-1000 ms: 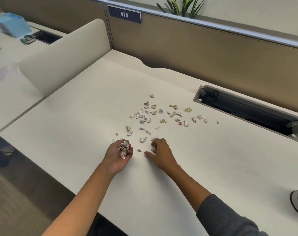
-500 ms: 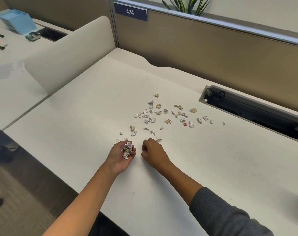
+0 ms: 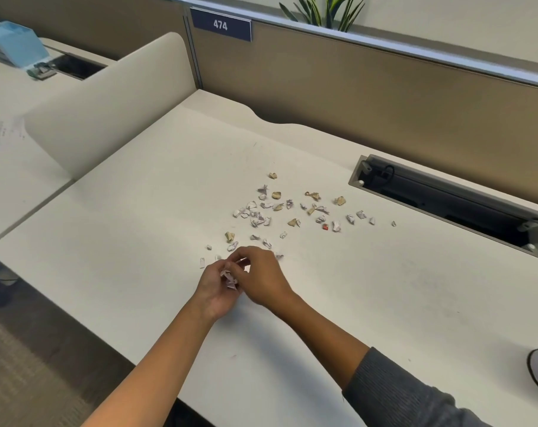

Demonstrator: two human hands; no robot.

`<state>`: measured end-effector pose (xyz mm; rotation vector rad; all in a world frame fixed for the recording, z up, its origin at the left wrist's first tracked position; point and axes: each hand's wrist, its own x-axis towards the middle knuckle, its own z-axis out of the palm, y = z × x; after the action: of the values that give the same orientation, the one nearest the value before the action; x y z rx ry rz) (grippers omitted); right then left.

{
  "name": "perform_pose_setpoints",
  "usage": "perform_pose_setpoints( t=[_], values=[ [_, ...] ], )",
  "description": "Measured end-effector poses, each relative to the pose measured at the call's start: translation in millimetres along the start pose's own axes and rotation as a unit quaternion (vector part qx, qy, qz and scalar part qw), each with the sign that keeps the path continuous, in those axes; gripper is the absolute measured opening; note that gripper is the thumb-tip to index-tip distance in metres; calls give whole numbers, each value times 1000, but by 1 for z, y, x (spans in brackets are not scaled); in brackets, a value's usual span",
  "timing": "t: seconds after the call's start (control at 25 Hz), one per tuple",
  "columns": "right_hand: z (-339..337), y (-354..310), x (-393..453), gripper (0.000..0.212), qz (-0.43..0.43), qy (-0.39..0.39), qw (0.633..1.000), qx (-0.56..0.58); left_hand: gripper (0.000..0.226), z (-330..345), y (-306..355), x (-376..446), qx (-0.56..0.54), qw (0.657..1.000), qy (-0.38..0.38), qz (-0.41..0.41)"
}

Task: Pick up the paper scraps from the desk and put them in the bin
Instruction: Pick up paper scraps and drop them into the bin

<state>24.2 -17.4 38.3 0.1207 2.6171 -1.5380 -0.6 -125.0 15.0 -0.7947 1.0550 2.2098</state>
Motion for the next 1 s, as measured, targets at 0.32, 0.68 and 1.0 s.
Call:
perform_pose_setpoints(
  t=[0.32,0.68,1.0],
  values=[
    [-53,70,43,28,42,35,994,-94,23,-3,11,12,-24,999,26,-27],
    [-35,76,61,39,-185,-118,924,-313,23,-2,7,17,-16,999,21,-27],
    [-71,108,14,37,-198,-122,923,-307,23,9,-8,11,-2,999,14,-45]
  ],
)
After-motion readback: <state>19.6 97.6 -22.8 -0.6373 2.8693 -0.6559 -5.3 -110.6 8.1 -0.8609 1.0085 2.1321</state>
